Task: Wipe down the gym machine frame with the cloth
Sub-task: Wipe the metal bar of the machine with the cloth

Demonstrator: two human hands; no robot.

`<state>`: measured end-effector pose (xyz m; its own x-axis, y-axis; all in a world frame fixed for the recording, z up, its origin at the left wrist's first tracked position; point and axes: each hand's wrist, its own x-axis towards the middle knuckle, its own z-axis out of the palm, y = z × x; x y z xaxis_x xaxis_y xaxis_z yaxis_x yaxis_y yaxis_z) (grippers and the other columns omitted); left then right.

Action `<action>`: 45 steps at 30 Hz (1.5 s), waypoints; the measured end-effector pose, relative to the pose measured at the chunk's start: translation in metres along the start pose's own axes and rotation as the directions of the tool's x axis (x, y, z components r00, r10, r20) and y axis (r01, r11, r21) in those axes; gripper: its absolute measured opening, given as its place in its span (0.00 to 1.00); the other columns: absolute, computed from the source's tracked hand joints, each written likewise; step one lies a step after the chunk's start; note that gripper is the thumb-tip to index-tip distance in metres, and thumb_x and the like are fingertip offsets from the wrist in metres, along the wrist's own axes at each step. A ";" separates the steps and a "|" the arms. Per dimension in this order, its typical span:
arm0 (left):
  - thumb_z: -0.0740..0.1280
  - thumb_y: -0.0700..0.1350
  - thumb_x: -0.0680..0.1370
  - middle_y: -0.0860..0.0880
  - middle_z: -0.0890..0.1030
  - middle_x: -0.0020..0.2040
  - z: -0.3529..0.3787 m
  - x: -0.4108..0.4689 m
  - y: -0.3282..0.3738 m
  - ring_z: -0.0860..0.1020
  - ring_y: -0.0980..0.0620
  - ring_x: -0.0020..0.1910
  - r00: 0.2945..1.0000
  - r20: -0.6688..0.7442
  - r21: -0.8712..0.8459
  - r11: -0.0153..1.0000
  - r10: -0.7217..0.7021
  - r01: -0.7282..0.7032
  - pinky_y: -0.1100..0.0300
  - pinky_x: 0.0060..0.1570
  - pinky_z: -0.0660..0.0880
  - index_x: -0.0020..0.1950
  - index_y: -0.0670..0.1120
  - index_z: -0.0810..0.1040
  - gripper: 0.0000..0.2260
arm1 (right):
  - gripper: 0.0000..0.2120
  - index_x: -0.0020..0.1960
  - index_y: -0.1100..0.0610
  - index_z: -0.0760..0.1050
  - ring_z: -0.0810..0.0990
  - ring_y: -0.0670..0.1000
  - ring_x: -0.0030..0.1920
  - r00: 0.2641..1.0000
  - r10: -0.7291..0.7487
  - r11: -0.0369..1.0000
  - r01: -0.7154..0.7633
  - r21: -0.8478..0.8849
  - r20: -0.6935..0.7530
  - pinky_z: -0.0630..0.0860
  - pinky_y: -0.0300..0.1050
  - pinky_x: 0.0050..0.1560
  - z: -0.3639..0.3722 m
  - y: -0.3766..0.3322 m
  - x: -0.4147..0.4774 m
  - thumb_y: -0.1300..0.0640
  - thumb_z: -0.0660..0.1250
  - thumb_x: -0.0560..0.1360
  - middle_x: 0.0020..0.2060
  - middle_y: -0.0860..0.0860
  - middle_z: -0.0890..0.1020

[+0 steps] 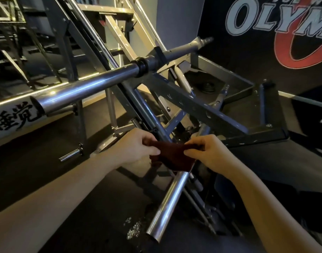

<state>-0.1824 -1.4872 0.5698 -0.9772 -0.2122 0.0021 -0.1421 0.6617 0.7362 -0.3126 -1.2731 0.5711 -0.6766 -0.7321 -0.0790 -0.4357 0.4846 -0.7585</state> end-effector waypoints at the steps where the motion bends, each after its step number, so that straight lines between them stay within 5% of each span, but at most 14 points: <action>1: 0.73 0.48 0.78 0.53 0.82 0.47 -0.006 -0.002 0.001 0.79 0.58 0.51 1.000 0.022 -0.047 0.999 -0.013 0.014 0.57 0.57 0.73 0.52 0.52 0.82 0.04 | 0.07 0.54 0.47 0.82 0.83 0.42 0.50 0.999 0.004 0.999 -0.003 -0.038 0.032 0.80 0.46 0.58 -0.005 0.000 -0.003 0.55 0.72 0.77 0.49 0.46 0.84; 3: 0.71 0.48 0.79 0.51 0.84 0.49 -0.011 -0.007 0.002 0.80 0.57 0.54 0.995 0.093 -0.241 0.968 -0.043 0.065 0.58 0.58 0.70 0.55 0.50 0.82 0.06 | 0.05 0.53 0.47 0.83 0.83 0.45 0.52 0.995 0.006 0.999 -0.001 -0.055 0.099 0.79 0.52 0.61 -0.011 -0.001 -0.006 0.53 0.72 0.77 0.51 0.46 0.83; 6: 0.67 0.47 0.80 0.49 0.85 0.52 -0.001 -0.013 -0.001 0.82 0.54 0.55 0.984 0.174 -0.488 0.864 -0.042 0.123 0.56 0.61 0.72 0.61 0.48 0.80 0.10 | 0.11 0.59 0.54 0.81 0.84 0.49 0.55 0.972 0.015 0.982 -0.059 0.178 0.236 0.79 0.54 0.63 -0.001 -0.010 -0.008 0.55 0.72 0.77 0.54 0.50 0.84; 11: 0.72 0.47 0.78 0.51 0.86 0.51 0.023 -0.018 -0.023 0.84 0.55 0.52 0.995 0.099 -0.436 0.897 -0.029 0.070 0.54 0.59 0.79 0.59 0.49 0.81 0.10 | 0.09 0.59 0.55 0.81 0.86 0.49 0.54 0.973 0.033 0.976 -0.081 0.203 0.229 0.81 0.55 0.61 0.041 -0.003 -0.004 0.57 0.70 0.80 0.51 0.51 0.87; 15: 0.75 0.42 0.76 0.55 0.85 0.52 0.029 -0.035 -0.054 0.83 0.59 0.53 0.966 0.257 -0.255 0.966 0.026 0.042 0.63 0.57 0.77 0.58 0.50 0.82 0.12 | 0.08 0.57 0.58 0.83 0.86 0.54 0.53 0.973 0.085 0.928 -0.156 0.337 0.216 0.81 0.57 0.61 0.051 0.023 -0.012 0.62 0.70 0.79 0.50 0.54 0.87; 17: 0.75 0.41 0.76 0.56 0.85 0.52 0.029 -0.040 -0.074 0.82 0.60 0.54 0.959 0.283 -0.162 0.985 -0.012 0.061 0.57 0.62 0.77 0.56 0.51 0.83 0.10 | 0.08 0.57 0.59 0.83 0.87 0.56 0.53 0.975 0.110 0.887 -0.185 0.422 0.195 0.81 0.58 0.61 0.051 0.034 -0.015 0.64 0.69 0.79 0.50 0.56 0.87; 22: 0.75 0.57 0.74 0.60 0.78 0.67 0.041 -0.042 -0.076 0.75 0.61 0.68 0.946 0.324 -0.493 0.853 -0.004 0.172 0.59 0.70 0.68 0.73 0.57 0.72 0.29 | 0.08 0.57 0.61 0.82 0.86 0.58 0.53 0.971 0.081 0.875 -0.178 0.450 0.227 0.82 0.54 0.56 0.064 0.043 -0.019 0.65 0.69 0.79 0.50 0.58 0.87; 24: 0.75 0.55 0.75 0.57 0.80 0.66 0.052 -0.036 -0.070 0.76 0.59 0.67 0.933 0.359 -0.544 0.815 0.009 0.201 0.62 0.67 0.71 0.71 0.55 0.75 0.26 | 0.08 0.57 0.61 0.82 0.86 0.58 0.53 0.964 0.063 0.884 -0.174 0.434 0.258 0.82 0.53 0.56 0.074 0.044 -0.020 0.65 0.69 0.79 0.51 0.59 0.87; 27: 0.75 0.45 0.76 0.49 0.85 0.56 0.067 -0.030 -0.074 0.82 0.54 0.58 0.955 0.284 -0.513 0.827 -0.086 0.227 0.56 0.63 0.75 0.61 0.49 0.82 0.14 | 0.09 0.58 0.60 0.82 0.86 0.58 0.54 0.951 0.098 0.873 -0.224 0.432 0.294 0.82 0.55 0.58 0.085 0.053 -0.025 0.66 0.68 0.79 0.51 0.58 0.87; 30: 0.76 0.42 0.75 0.54 0.85 0.48 0.086 -0.038 -0.080 0.82 0.61 0.50 0.994 0.027 -0.336 0.936 -0.108 0.111 0.66 0.49 0.78 0.53 0.50 0.83 0.08 | 0.06 0.56 0.60 0.82 0.87 0.59 0.47 0.919 0.234 0.911 -0.321 0.259 0.317 0.85 0.58 0.50 0.100 0.061 -0.031 0.61 0.69 0.80 0.46 0.58 0.87; 32: 0.75 0.45 0.76 0.58 0.82 0.47 0.101 -0.048 -0.084 0.81 0.62 0.48 0.987 -0.157 -0.078 0.995 0.043 -0.056 0.66 0.50 0.78 0.52 0.52 0.82 0.07 | 0.06 0.53 0.62 0.82 0.87 0.60 0.42 0.891 0.355 0.857 -0.431 0.282 0.283 0.85 0.53 0.41 0.112 0.061 -0.032 0.60 0.68 0.81 0.43 0.60 0.87; 35: 0.73 0.45 0.76 0.57 0.81 0.47 0.115 -0.057 -0.097 0.79 0.60 0.47 0.943 -0.179 0.176 0.952 0.279 -0.248 0.59 0.50 0.80 0.53 0.48 0.82 0.06 | 0.06 0.54 0.65 0.81 0.88 0.60 0.43 0.835 0.495 0.655 -0.539 0.529 0.239 0.84 0.49 0.37 0.125 0.056 -0.029 0.64 0.67 0.81 0.46 0.63 0.86; 40: 0.69 0.44 0.80 0.57 0.82 0.51 0.122 -0.068 -0.102 0.81 0.60 0.51 0.961 -0.160 0.019 0.974 0.227 -0.227 0.57 0.53 0.81 0.58 0.49 0.82 0.08 | 0.09 0.58 0.68 0.78 0.88 0.60 0.45 0.814 0.514 0.461 -0.528 0.713 0.270 0.84 0.51 0.41 0.135 0.055 -0.028 0.65 0.62 0.82 0.46 0.63 0.86; 45: 0.72 0.64 0.71 0.66 0.79 0.55 0.112 -0.071 -0.093 0.77 0.70 0.55 0.998 -0.058 -0.163 0.987 0.003 -0.012 0.74 0.55 0.74 0.68 0.61 0.71 0.28 | 0.13 0.63 0.65 0.76 0.86 0.63 0.51 0.869 0.406 0.565 -0.482 0.670 0.283 0.83 0.58 0.54 0.137 0.052 -0.033 0.65 0.56 0.84 0.50 0.64 0.86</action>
<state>-0.1171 -1.4531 0.4261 -0.9668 -0.2518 0.0436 -0.1024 0.5380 0.8367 -0.2312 -1.2892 0.4452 -0.5970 -0.5749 -0.5596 0.4776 0.3058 -0.8236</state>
